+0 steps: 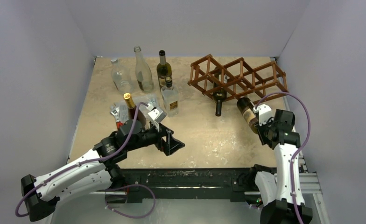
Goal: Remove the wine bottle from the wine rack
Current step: Adjust the wine bottle.
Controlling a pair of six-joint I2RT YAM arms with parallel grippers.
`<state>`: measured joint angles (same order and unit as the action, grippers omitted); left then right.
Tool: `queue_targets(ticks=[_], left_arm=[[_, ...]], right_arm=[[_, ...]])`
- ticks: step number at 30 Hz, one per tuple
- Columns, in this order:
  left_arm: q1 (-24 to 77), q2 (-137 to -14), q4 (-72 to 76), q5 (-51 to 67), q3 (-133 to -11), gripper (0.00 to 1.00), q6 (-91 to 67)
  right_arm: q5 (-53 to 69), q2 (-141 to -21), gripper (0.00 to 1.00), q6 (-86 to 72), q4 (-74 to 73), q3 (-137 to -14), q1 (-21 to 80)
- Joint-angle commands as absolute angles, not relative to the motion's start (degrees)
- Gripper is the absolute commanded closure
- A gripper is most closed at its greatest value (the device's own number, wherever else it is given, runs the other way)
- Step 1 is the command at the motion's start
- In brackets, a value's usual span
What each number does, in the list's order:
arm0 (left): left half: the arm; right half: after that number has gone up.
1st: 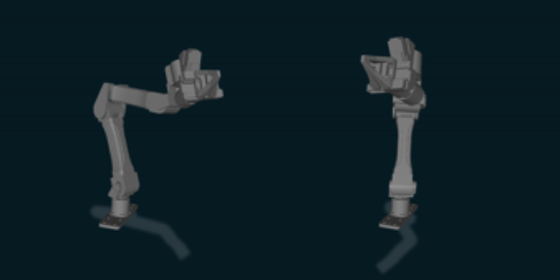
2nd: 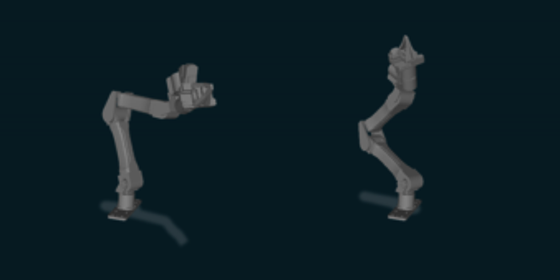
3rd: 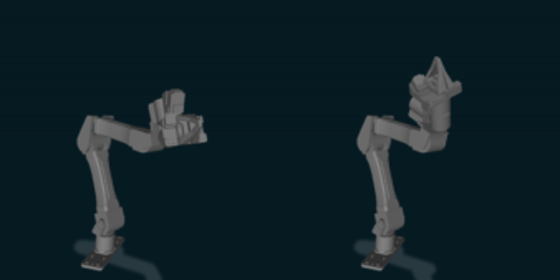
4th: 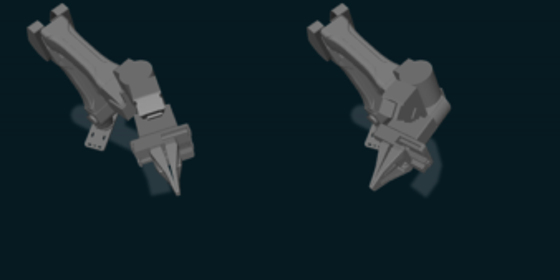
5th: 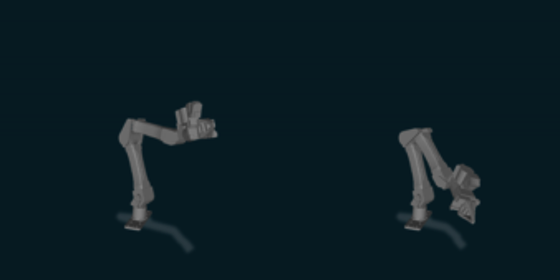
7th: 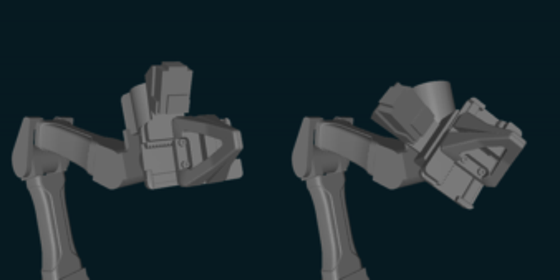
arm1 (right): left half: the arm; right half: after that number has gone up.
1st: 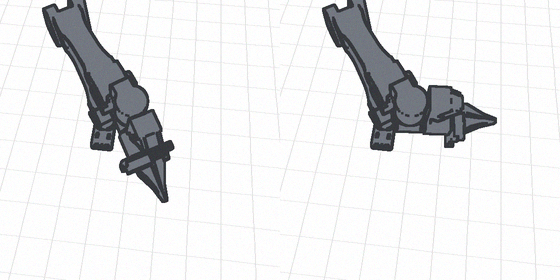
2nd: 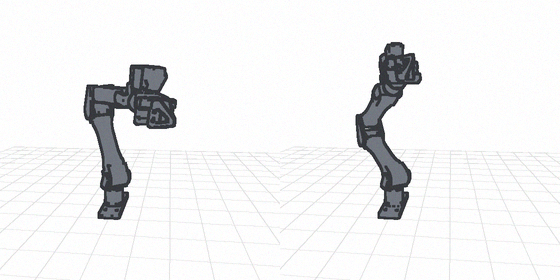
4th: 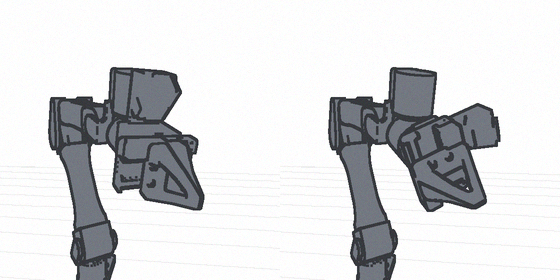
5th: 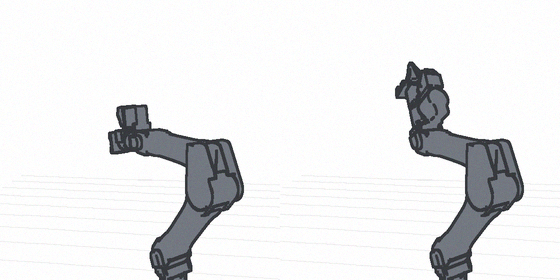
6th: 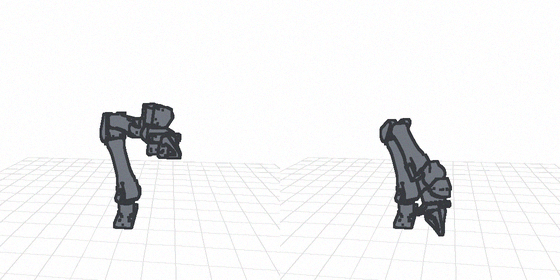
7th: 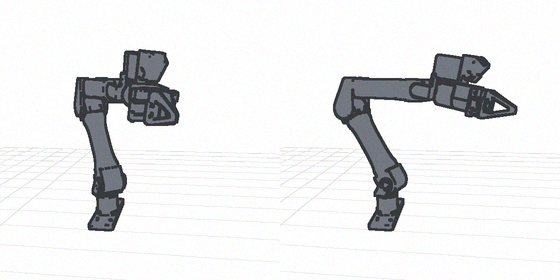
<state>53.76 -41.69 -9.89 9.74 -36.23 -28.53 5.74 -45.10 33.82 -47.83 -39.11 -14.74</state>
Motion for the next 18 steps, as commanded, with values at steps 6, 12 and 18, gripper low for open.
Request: queue_targets(ticks=[6, 12, 18], left_arm=[[54.1, -42.55, -7.41, 13.43, -38.58, 0.03, -26.14], [54.05, -44.13, -6.33, 17.26, -39.66, 0.03, -25.51], [54.76, -45.69, -5.89, 20.98, -41.09, 0.04, -23.1]], right_arm=[[10.44, -42.57, 1.0, 44.66, -53.71, -47.18, -14.7], [14.8, -44.27, 1.0, 53.2, -61.4, -51.55, -14.76], [17.43, -47.16, 1.0, 62.69, -68.08, -54.56, -14.77]])
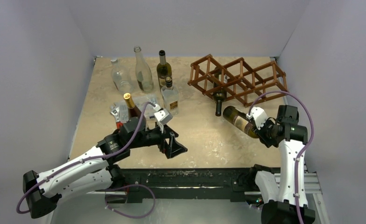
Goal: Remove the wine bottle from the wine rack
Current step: Adjust the wine bottle.
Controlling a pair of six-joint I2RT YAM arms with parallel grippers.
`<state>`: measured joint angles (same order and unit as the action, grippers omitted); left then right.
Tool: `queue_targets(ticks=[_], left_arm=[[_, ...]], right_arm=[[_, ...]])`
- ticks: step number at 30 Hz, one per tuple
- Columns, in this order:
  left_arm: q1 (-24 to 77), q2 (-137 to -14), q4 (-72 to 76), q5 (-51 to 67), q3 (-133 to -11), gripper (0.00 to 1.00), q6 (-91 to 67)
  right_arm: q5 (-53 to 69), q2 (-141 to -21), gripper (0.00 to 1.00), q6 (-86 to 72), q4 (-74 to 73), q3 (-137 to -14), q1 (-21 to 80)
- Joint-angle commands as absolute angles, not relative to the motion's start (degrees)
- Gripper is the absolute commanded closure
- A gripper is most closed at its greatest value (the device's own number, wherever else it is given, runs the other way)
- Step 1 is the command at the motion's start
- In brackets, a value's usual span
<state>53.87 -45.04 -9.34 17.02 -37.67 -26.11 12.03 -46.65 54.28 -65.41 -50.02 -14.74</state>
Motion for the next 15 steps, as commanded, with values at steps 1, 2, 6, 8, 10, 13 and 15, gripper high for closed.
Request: queue_targets(ticks=[1, 2, 6, 8, 10, 13, 15], left_arm=[[55.06, -45.96, -5.83, 21.26, -41.31, 0.04, -22.44], [55.48, -46.15, -5.8, 21.44, -41.43, 0.04, -21.64], [57.48, -47.55, -4.58, 21.69, -41.89, 0.04, -19.14], [58.33, -49.05, -4.15, 21.79, -42.64, 0.04, -18.61], [59.08, -51.25, -3.71, 21.88, -43.43, 0.04, -18.25], [59.88, -53.8, -2.0, 22.21, -44.07, 0.04, -17.79], [60.02, -55.31, 0.88, 22.58, -43.48, 0.03, -17.71]], right_arm=[[18.01, -47.21, 1.0, 64.41, -68.47, -54.77, -14.77], [18.36, -47.28, 1.0, 66.05, -68.89, -54.96, -14.77], [18.92, -46.75, 1.0, 73.6, -69.74, -54.6, -14.76], [19.42, -46.25, 1.0, 78.23, -70.13, -54.22, -14.74], [19.96, -45.45, 1.0, 82.54, -70.42, -53.66, -14.77], [20.64, -43.92, 1.0, 89.29, -71.06, -52.35, -14.74], [21.15, -44.03, 1.0, 92.22, -71.68, -52.12, -14.77]])
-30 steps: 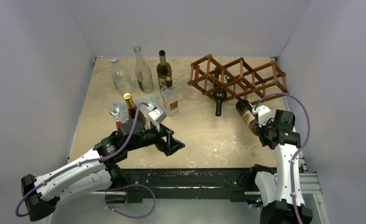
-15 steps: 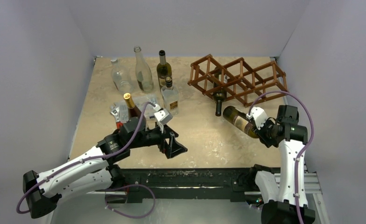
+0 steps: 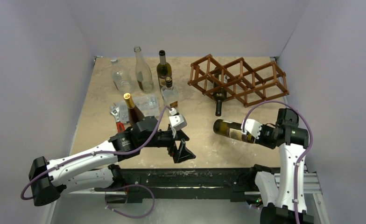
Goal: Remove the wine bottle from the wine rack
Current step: Adjust the wine bottle.
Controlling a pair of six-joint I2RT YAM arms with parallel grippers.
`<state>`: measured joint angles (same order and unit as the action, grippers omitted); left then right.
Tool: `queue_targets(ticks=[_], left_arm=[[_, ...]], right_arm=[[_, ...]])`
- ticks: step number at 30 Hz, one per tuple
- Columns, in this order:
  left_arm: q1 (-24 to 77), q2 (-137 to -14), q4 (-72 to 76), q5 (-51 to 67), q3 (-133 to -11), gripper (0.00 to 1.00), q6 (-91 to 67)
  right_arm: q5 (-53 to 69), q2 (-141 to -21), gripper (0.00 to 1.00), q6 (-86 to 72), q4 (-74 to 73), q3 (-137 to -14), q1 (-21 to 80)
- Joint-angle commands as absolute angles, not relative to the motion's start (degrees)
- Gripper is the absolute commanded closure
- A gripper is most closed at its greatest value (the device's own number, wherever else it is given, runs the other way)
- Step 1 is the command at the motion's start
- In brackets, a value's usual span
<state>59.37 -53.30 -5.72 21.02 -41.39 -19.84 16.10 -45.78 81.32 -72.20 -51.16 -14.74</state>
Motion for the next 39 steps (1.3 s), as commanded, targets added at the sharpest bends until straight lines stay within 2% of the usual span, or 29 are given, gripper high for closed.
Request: queue_targets(ticks=[1, 10, 18, 29, 39], left_arm=[[60.03, -55.97, 2.05, 22.37, -43.1, 0.03, -17.75], [60.03, -58.67, 14.05, 24.91, -38.66, 0.0, -19.38], [60.51, -62.67, 14.71, 26.17, -40.65, 0.0, -20.3], [61.16, -69.11, 22.42, 24.54, -41.72, 0.0, -15.78], [61.08, -77.18, 13.45, 23.72, -53.15, 0.0, -9.51]], right_arm=[[21.44, -44.56, 1.0, 92.89, -71.76, -52.19, -14.72], [24.75, -47.63, 1.0, 101.38, -71.86, -53.46, -14.75], [27.93, -47.13, 1.0, 115.03, -73.79, -53.1, -14.76], [40.34, -49.34, 1.0, 132.35, -79.24, -51.67, -14.41], [42.14, -50.8, 1.0, 136.0, -78.78, -48.31, -8.45]])
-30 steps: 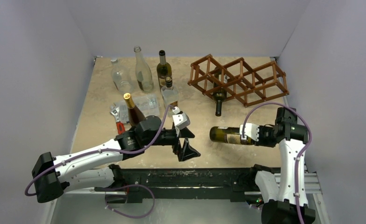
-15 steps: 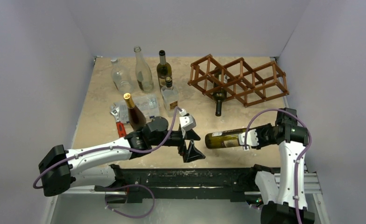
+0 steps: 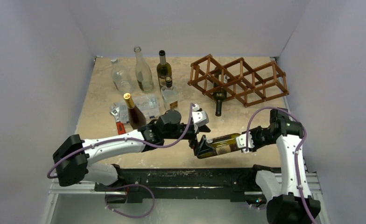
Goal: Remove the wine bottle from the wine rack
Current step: Adjust the wine bottle.
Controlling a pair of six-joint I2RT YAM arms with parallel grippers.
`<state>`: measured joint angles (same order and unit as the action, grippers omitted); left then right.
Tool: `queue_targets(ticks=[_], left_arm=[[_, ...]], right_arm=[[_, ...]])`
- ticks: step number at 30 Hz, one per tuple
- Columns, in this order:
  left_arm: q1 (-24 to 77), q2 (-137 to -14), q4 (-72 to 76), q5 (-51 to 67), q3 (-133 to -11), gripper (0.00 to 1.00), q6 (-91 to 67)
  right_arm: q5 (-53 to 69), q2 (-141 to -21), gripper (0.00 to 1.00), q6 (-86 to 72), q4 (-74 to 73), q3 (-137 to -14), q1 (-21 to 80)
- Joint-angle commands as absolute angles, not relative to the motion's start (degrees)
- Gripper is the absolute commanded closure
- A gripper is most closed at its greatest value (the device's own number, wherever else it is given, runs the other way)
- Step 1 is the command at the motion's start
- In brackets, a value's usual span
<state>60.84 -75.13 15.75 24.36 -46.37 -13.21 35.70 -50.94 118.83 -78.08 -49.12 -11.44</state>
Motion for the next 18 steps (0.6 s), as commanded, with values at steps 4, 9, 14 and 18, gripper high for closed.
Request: queue_targets(ticks=[4, 9, 14, 18], left_arm=[[61.08, -80.58, 7.59, 23.34, -57.56, 0.0, -9.38], [61.08, -85.79, 0.87, 22.22, -63.49, 0.0, -12.69], [61.08, -89.71, -1.68, 27.04, -65.96, 0.0, -15.95], [61.01, -92.86, -4.07, 31.38, -68.34, 0.0, -17.54]], right_arm=[[43.11, -50.46, 1.0, 134.52, -77.74, -47.32, -5.11], [44.44, -50.36, 1.0, 134.12, -77.5, -47.36, -4.22], [45.49, -50.19, 1.0, 134.13, -77.63, -47.4, -4.05], [46.03, -50.27, 1.0, 134.15, -77.62, -47.21, -4.04]])
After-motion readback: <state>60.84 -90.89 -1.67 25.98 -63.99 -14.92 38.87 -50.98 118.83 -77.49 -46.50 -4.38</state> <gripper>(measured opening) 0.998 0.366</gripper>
